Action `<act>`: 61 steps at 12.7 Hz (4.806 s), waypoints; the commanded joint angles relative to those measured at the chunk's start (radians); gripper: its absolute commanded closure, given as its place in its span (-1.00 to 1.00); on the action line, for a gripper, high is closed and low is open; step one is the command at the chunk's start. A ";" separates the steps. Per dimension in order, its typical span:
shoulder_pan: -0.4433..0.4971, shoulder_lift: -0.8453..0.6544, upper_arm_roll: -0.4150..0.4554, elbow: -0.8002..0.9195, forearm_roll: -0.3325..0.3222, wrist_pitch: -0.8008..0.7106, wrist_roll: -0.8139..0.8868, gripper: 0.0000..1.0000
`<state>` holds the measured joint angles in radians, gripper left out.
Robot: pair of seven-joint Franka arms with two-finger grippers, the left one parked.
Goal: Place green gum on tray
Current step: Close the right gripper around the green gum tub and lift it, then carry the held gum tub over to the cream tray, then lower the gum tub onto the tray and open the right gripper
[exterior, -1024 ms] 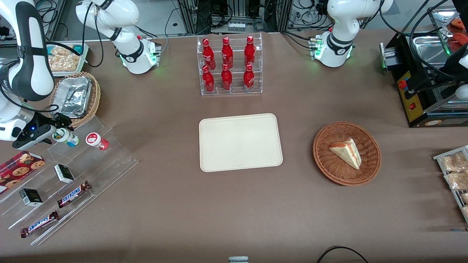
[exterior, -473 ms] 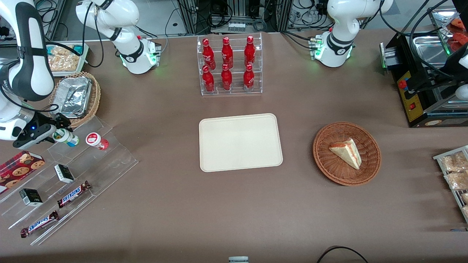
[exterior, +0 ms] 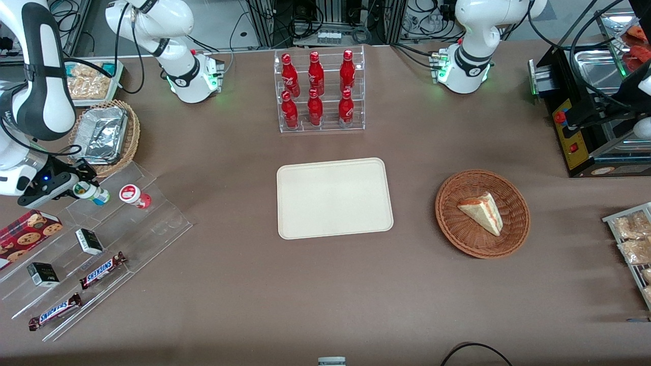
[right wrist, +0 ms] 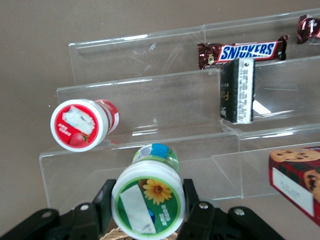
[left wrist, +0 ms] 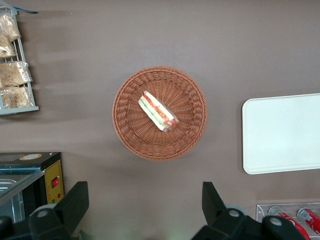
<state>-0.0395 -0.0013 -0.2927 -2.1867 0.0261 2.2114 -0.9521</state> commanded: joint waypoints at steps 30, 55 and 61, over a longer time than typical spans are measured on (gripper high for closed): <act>0.955 0.472 0.007 0.720 0.173 -0.306 1.540 1.00; 1.104 0.741 0.007 0.705 0.255 0.034 1.658 1.00; 1.112 0.764 0.007 0.703 0.256 0.050 1.659 1.00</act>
<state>1.0623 0.7406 -0.2724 -1.5077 0.2488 2.2461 0.7030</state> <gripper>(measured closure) 0.405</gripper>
